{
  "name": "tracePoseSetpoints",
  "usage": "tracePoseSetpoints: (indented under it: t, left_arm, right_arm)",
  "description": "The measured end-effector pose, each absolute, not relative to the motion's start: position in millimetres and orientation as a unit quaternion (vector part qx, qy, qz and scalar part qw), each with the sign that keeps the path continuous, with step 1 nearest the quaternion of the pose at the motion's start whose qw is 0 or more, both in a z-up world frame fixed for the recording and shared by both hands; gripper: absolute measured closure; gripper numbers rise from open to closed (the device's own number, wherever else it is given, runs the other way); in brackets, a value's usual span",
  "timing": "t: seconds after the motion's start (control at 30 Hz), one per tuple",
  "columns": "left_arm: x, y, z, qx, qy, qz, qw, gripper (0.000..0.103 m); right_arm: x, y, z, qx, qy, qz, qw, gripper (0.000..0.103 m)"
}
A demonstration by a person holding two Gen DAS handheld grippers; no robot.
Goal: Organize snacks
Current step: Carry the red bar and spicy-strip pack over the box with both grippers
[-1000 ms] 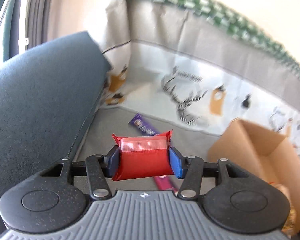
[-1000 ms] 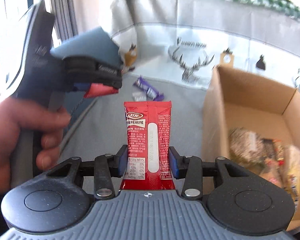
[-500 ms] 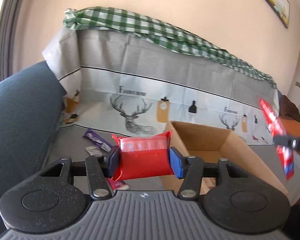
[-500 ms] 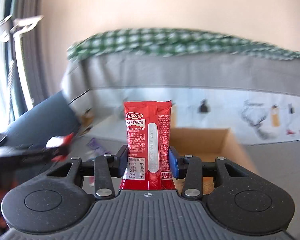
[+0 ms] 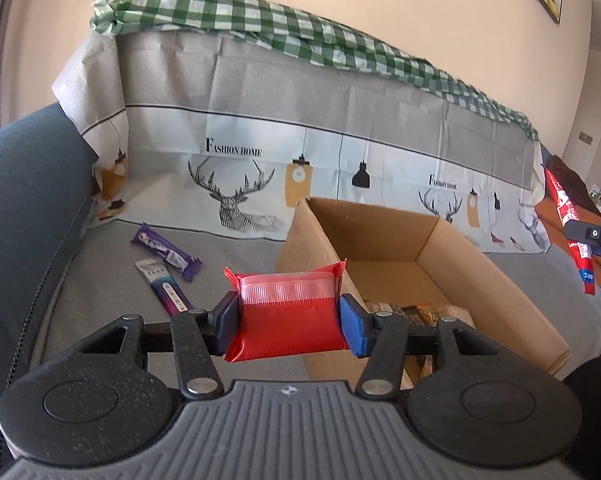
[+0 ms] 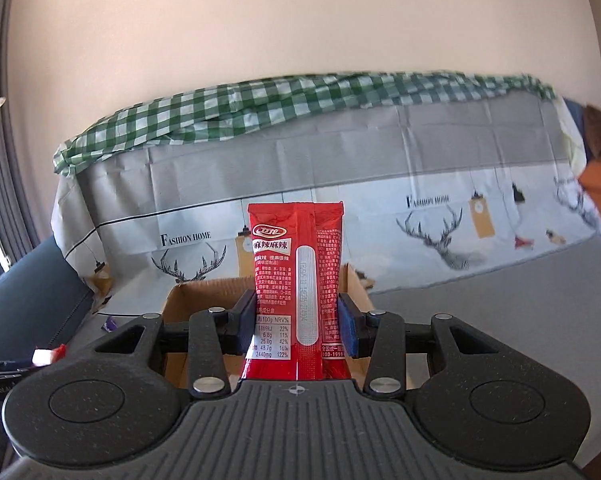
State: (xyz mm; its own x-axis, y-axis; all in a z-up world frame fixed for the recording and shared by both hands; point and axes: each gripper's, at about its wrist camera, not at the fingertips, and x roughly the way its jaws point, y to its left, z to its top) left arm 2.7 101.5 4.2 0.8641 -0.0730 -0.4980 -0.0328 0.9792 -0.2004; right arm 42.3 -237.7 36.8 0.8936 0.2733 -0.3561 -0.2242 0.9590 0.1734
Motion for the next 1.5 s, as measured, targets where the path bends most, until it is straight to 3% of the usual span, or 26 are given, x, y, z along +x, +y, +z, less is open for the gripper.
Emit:
tracePoseSetpoints:
  t: [0.93, 1.5]
  left_arm:
    - [-15.4, 58.7, -11.7, -0.068, 0.302, -0.024, 0.951, 0.044]
    - [8.0, 24.6, 42.4, -0.06, 0.31, -0.031, 0.948, 0.044]
  right_arm:
    - [48.6, -238.7, 30.7, 0.067, 0.196, 0.138, 0.969, 0.059]
    - [47.6, -234.6, 30.1, 0.071, 0.204, 0.12, 0.969, 0.059]
